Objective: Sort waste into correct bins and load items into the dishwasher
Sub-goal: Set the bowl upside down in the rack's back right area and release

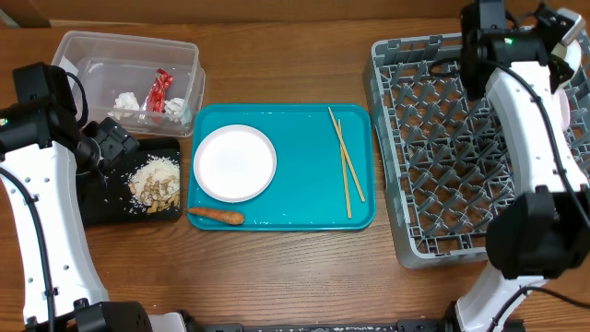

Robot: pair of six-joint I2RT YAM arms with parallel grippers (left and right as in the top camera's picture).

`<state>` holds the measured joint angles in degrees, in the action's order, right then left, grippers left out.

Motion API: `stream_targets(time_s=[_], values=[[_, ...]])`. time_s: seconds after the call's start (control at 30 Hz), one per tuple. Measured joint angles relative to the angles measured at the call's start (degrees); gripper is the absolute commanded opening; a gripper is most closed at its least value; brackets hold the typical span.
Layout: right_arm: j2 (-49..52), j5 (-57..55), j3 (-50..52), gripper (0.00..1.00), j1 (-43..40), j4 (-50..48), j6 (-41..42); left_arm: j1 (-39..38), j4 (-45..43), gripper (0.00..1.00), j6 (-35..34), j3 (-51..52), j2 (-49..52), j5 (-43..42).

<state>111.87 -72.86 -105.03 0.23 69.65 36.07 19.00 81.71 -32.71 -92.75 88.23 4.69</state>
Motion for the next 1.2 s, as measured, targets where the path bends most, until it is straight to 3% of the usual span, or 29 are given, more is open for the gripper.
stream_targets(time_s=[0.4,1.2], values=[[10.56,-0.04,2.69,0.04,0.74,0.20,0.42,0.00,-0.07,1.00,0.00,0.00,0.00,0.00],[10.88,-2.56,5.75,0.04,2.14,1.36,3.30,0.02,-0.07,1.00,0.00,0.00,0.00,0.00]])
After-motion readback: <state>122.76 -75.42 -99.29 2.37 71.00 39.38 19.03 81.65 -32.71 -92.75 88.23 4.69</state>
